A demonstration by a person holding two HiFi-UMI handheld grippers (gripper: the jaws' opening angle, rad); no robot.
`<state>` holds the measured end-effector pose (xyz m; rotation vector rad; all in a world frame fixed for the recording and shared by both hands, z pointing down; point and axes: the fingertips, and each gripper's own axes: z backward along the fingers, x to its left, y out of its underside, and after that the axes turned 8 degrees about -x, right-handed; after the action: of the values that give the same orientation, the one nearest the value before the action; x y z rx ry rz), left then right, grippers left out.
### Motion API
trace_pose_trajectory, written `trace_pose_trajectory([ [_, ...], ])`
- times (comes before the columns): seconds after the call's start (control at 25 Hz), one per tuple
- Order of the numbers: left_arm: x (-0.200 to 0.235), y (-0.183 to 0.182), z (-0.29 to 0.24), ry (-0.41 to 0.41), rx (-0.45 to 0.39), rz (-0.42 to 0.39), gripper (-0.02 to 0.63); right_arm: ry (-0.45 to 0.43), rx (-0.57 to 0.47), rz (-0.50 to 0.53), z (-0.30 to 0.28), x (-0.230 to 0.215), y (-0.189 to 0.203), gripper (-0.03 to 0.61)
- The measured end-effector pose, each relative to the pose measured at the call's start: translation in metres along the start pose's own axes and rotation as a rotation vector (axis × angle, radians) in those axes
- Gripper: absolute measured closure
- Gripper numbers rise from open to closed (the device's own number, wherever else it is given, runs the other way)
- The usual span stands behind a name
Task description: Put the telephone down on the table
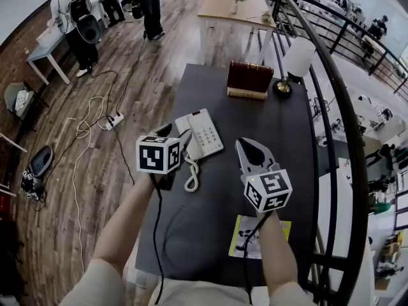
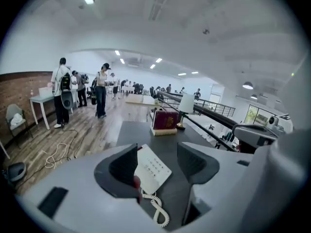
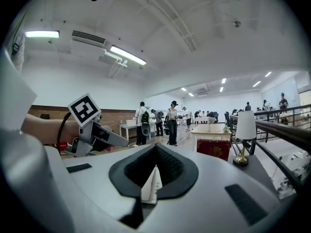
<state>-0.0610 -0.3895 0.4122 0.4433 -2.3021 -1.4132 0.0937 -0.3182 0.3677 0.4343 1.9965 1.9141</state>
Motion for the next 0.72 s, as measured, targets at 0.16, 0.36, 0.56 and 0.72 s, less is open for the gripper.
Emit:
trace_pose_trajectory([
  [0.16,-0.018,-0.045,0.056,-0.018,-0.141,-0.032,0.355,-0.029,-0.057,0.018,0.029,0.019,-0.051,0.577],
  [0.36,-0.05,-0.089,0.124,-0.009,-0.317,-0.131,0.382,-0.055,-0.13,0.085,0.069,0.039,-0.104,0.576],
  [0.56,-0.068,-0.096,0.169,-0.038,-0.41,-0.289,0.441,-0.123,-0.135,0.207,0.101,0.068,-0.129,0.577],
  [0.72,-0.075,-0.091,0.196,-0.064,-0.433,-0.3,0.478,-0.161,-0.13,0.233,0.124,0.087,-0.133,0.577],
])
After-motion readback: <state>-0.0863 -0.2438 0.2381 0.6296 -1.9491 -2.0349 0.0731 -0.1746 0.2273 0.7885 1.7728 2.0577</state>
